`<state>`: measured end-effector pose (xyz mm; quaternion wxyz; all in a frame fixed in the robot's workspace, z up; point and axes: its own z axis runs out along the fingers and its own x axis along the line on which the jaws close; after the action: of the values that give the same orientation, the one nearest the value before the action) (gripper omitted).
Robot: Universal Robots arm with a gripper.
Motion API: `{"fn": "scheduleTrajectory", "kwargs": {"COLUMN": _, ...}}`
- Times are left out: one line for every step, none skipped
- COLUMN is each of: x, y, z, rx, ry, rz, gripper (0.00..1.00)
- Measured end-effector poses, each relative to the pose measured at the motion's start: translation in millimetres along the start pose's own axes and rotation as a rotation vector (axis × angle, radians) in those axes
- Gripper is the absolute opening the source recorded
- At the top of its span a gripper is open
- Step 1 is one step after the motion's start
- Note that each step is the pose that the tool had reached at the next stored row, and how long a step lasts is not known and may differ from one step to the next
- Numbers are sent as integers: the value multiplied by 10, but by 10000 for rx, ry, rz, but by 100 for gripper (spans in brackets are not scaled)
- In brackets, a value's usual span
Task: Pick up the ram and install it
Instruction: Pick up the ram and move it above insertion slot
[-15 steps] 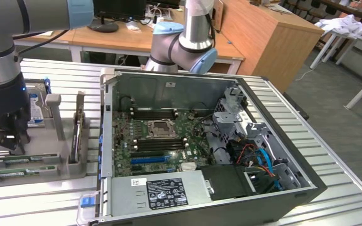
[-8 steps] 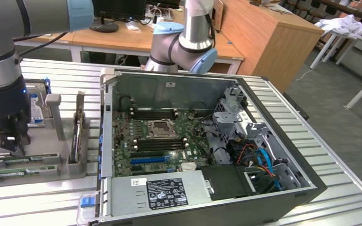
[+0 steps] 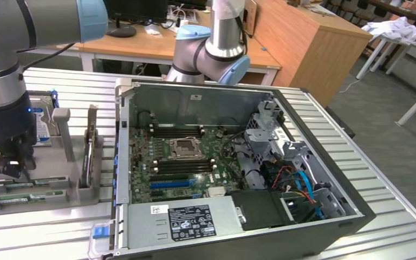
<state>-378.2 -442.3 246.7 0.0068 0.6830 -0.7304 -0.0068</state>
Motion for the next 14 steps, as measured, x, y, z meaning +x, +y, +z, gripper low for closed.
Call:
{"fn": "scheduleTrajectory", "kwargs": {"x": 8, "y": -2, "z": 2, "rx": 3, "ry": -2, "rz": -3, "gripper": 36}}
{"fn": "scheduleTrajectory", "kwargs": {"x": 19, "y": -2, "z": 2, "rx": 3, "ry": -2, "rz": -2, "gripper": 36}}
{"fn": "scheduleTrajectory", "kwargs": {"x": 29, "y": -2, "z": 1, "rx": 1, "ry": -1, "rz": 0, "gripper": 36}}
{"fn": "scheduleTrajectory", "kwargs": {"x": 37, "y": -3, "z": 1, "rx": 1, "ry": -1, "rz": 0, "gripper": 36}}
{"fn": "scheduleTrajectory", "kwargs": {"x": 38, "y": -3, "z": 1, "rx": 1, "ry": -1, "rz": 0, "gripper": 36}}
{"fn": "scheduleTrajectory", "kwargs": {"x": 38, "y": -3, "z": 1, "rx": 1, "ry": -1, "rz": 0, "gripper": 36}}
{"fn": "scheduleTrajectory", "kwargs": {"x": 38, "y": -3, "z": 1, "rx": 1, "ry": -1, "rz": 0, "gripper": 36}}
{"fn": "scheduleTrajectory", "kwargs": {"x": 38, "y": -2, "z": 2, "rx": 2, "ry": -2, "rz": 1, "gripper": 36}}
{"fn": "scheduleTrajectory", "kwargs": {"x": 41, "y": -3, "z": 9, "rx": 4, "ry": -4, "rz": 0, "gripper": 36}}
{"fn": "scheduleTrajectory", "kwargs": {"x": 45, "y": -4, "z": 18, "rx": 3, "ry": -7, "rz": -2, "gripper": 36}}
{"fn": "scheduleTrajectory", "kwargs": {"x": 50, "y": -4, "z": 31, "rx": 2, "ry": -9, "rz": -1, "gripper": 36}}
{"fn": "scheduleTrajectory", "kwargs": {"x": 55, "y": -4, "z": 43, "rx": 0, "ry": -9, "rz": 0, "gripper": 36}}
{"fn": "scheduleTrajectory", "kwargs": {"x": 61, "y": -5, "z": 58, "rx": 0, "ry": -11, "rz": -1, "gripper": 36}}
{"fn": "scheduleTrajectory", "kwargs": {"x": 65, "y": -6, "z": 73, "rx": 1, "ry": -12, "rz": -1, "gripper": 36}}
